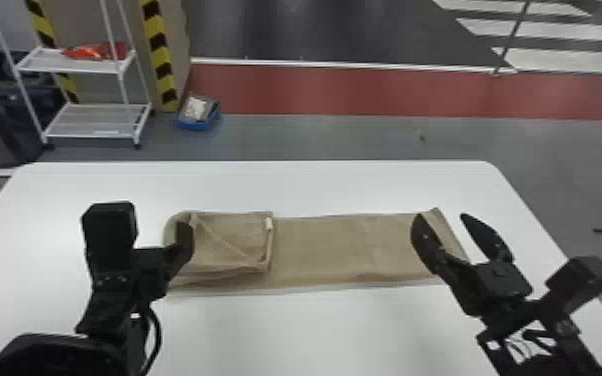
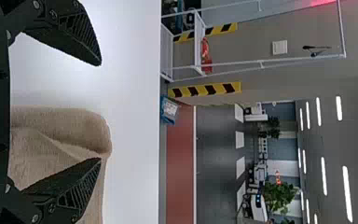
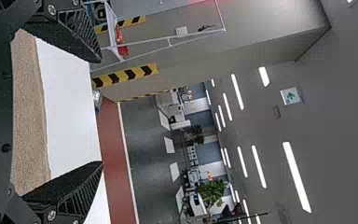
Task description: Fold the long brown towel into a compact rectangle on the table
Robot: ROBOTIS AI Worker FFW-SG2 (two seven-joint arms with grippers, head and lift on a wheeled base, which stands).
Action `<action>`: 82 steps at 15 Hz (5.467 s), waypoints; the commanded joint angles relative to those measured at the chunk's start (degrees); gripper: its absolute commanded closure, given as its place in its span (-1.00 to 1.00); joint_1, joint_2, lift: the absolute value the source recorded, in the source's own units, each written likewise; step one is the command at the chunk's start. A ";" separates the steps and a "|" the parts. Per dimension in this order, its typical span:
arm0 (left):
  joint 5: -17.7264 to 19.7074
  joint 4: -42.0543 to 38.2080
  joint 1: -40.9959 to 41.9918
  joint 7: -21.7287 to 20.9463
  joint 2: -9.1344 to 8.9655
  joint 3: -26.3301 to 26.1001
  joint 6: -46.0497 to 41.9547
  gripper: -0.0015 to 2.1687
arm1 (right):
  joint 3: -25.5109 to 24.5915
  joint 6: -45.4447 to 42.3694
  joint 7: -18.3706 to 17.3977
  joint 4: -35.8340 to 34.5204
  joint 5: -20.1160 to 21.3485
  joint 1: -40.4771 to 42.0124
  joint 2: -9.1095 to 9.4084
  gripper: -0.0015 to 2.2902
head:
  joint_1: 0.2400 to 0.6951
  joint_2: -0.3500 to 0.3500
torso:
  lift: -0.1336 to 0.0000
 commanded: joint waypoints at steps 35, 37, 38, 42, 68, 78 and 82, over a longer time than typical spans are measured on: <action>-1.45 5.64 -15.50 -11.57 -0.17 -9.09 21.69 0.54 | -1.67 1.05 0.27 1.65 1.25 -0.62 2.15 -0.90 | 1.00 -0.35 | -0.80; -2.50 8.54 -17.69 -11.31 -0.32 -11.11 22.57 0.38 | -1.67 1.05 0.27 1.65 1.17 -0.62 1.89 -0.90 | 1.00 -0.41 | -0.80; -3.12 9.95 -18.40 -10.69 -0.32 -12.60 22.57 0.17 | -1.67 1.05 0.18 1.65 1.17 -0.62 1.89 -0.90 | 1.00 -0.44 | -0.80; -3.29 11.62 -19.45 -9.55 -0.32 -14.71 22.22 -0.87 | -1.67 1.05 0.09 1.73 1.08 -0.70 1.62 -0.90 | 1.00 -0.53 | -0.80; 17.71 18.56 -24.81 -6.12 -0.32 -7.15 17.47 -0.47 | -1.14 1.05 -0.17 3.05 -0.06 -1.67 1.62 -0.90 | 1.00 -0.50 | -0.80; 23.78 27.44 -28.59 2.67 -0.32 -8.12 11.67 -0.57 | 0.44 0.17 -0.26 6.48 -0.50 -3.69 0.74 -0.90 | 1.00 -0.49 | -0.80; 22.90 23.22 -27.63 7.06 -0.32 -8.82 24.15 -0.57 | 1.23 0.00 -0.26 6.65 -0.42 -4.04 0.83 -0.90 | 1.00 -0.45 | -0.80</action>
